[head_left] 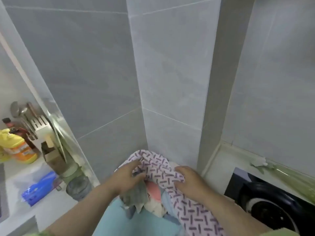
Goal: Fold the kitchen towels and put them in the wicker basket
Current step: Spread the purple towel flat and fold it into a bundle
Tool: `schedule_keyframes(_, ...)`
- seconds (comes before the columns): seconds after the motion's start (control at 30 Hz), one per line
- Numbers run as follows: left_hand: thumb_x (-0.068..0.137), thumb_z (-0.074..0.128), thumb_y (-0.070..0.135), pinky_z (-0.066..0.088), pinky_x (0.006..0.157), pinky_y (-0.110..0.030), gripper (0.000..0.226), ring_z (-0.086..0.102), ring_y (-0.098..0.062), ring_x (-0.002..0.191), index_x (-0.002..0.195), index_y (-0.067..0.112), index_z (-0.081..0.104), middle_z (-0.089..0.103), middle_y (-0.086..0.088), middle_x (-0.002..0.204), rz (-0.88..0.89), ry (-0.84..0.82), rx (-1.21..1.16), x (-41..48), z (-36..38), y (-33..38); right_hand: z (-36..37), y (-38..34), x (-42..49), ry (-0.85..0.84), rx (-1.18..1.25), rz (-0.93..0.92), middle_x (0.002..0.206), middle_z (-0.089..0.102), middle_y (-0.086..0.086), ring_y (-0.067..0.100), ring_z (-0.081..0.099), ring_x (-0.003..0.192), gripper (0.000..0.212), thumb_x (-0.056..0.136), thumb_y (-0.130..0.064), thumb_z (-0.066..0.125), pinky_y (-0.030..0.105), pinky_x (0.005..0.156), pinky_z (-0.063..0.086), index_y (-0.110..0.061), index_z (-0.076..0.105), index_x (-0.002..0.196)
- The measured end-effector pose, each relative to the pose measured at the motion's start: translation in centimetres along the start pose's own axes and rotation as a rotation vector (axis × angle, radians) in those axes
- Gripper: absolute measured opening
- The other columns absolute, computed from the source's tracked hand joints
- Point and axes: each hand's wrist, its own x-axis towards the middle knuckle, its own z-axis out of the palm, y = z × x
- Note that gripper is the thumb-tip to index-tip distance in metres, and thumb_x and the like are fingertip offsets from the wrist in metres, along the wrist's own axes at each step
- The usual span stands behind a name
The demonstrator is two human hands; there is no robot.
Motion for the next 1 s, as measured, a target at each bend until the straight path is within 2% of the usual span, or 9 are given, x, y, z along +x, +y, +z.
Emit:
schedule_keyframes(0.17, 0.091, 0.065, 0.025, 0.024, 0.098, -0.005, 0.061, 0.045, -0.011, 0.132, 0.146, 0.018, 0.040, 0.036, 0.017, 0.143, 0.096, 0.106, -0.062, 4.8, 1.0, -1.3, 1.4, 1.6, 1.6, 0.056, 0.097, 0.070, 0.118, 0.059, -0.014, 0.001, 0.055, 0.107, 0.045, 0.087, -0.018, 0.071, -0.006, 0.078, 0.032, -0.016, 0.060, 0.131)
schedule_keyframes(0.27, 0.088, 0.066, 0.028, 0.036, 0.105, -0.022, 0.063, 0.050, -0.017, 0.128, 0.144, 0.022, 0.040, 0.044, 0.007, 0.146, 0.085, 0.062, -0.030, 6.4, 2.0, -2.7, 2.4, 1.6, 1.6, 0.086, 0.133, 0.100, 0.111, 0.061, -0.022, -0.003, 0.059, 0.102, 0.035, 0.087, -0.013, 0.071, 0.001, 0.089, 0.040, -0.026, 0.066, 0.119)
schedule_keyframes(0.37, 0.089, 0.058, 0.029, 0.045, 0.088, -0.029, 0.043, 0.058, -0.023, 0.116, 0.131, 0.022, 0.051, 0.058, -0.004, 0.130, 0.042, 0.083, 0.048, 6.9, 2.5, -3.7, 2.9, 0.9, 1.3, 0.150, 0.129, 0.132, 0.103, 0.067, -0.019, 0.001, 0.064, 0.095, 0.029, 0.089, -0.010, 0.067, 0.010, 0.090, 0.047, -0.038, 0.067, 0.099)
schedule_keyframes(0.47, 0.090, 0.053, 0.028, 0.039, 0.070, -0.029, 0.021, 0.060, -0.024, 0.101, 0.107, 0.018, 0.062, 0.064, -0.004, 0.113, 0.088, 0.128, 0.124, 5.7, 1.7, -3.7, 3.0, -1.0, 0.1, 0.196, 0.075, 0.160, 0.097, 0.063, -0.021, -0.002, 0.060, 0.091, 0.028, 0.093, -0.009, 0.061, 0.004, 0.082, 0.043, -0.036, 0.066, 0.103)
schedule_keyframes(0.57, 0.091, 0.054, 0.023, 0.043, 0.073, -0.028, 0.018, 0.059, -0.021, 0.095, 0.102, 0.015, 0.066, 0.062, -0.002, 0.107, 0.151, 0.118, 0.015, 3.4, 0.0, -3.9, 3.0, -3.4, -1.6, 0.139, -0.056, 0.188, 0.111, 0.056, -0.016, 0.001, 0.052, 0.102, 0.031, 0.099, -0.011, 0.049, 0.006, 0.092, 0.038, -0.023, 0.066, 0.121)
schedule_keyframes(0.67, 0.091, 0.055, 0.022, 0.042, 0.074, -0.030, 0.014, 0.057, -0.020, 0.092, 0.095, 0.016, 0.067, 0.060, 0.001, 0.099, 0.269, 0.181, -0.034, 0.2, -2.4, -4.3, 3.5, -5.8, -3.5, 0.136, -0.145, 0.175, 0.122, 0.050, -0.011, 0.003, 0.045, 0.113, 0.033, 0.102, -0.009, 0.041, -0.002, 0.081, 0.027, -0.013, 0.059, 0.130)
schedule_keyframes(0.77, 0.089, 0.048, 0.032, 0.041, 0.079, -0.032, 0.021, 0.054, -0.023, 0.094, 0.094, 0.021, 0.065, 0.061, 0.005, 0.100, 0.438, 0.250, 0.099, -2.2, -4.8, -5.5, 4.0, -8.9, -5.4, 0.323, -0.110, 0.245, 0.100, 0.057, -0.011, 0.016, 0.057, 0.101, 0.024, 0.104, -0.016, 0.037, 0.009, 0.071, 0.035, -0.023, 0.058, 0.112)
schedule_keyframes(0.87, 0.081, 0.033, 0.044, 0.041, 0.078, -0.034, 0.031, 0.051, -0.023, 0.090, 0.088, 0.022, 0.054, 0.060, 0.005, 0.096, 0.548, 0.179, 0.197, -3.8, -6.2, -7.1, 4.4, -11.5, -6.3, 0.505, -0.041, 0.188, 0.089, 0.060, -0.012, 0.009, 0.056, 0.083, 0.019, 0.102, -0.018, 0.044, 0.004, 0.068, 0.039, -0.029, 0.056, 0.093)
schedule_keyframes(1.0, 0.090, 0.049, 0.030, 0.040, 0.066, -0.030, 0.015, 0.051, -0.015, 0.074, 0.082, 0.020, 0.042, 0.054, 0.002, 0.078, 0.415, -0.010, -0.102, -5.9, -6.9, -8.8, 4.9, -14.8, -7.1, 0.580, 0.054, 0.131, 0.086, 0.064, -0.016, -0.003, 0.057, 0.081, 0.019, 0.094, -0.014, 0.059, 0.005, 0.066, 0.040, -0.029, 0.060, 0.083)
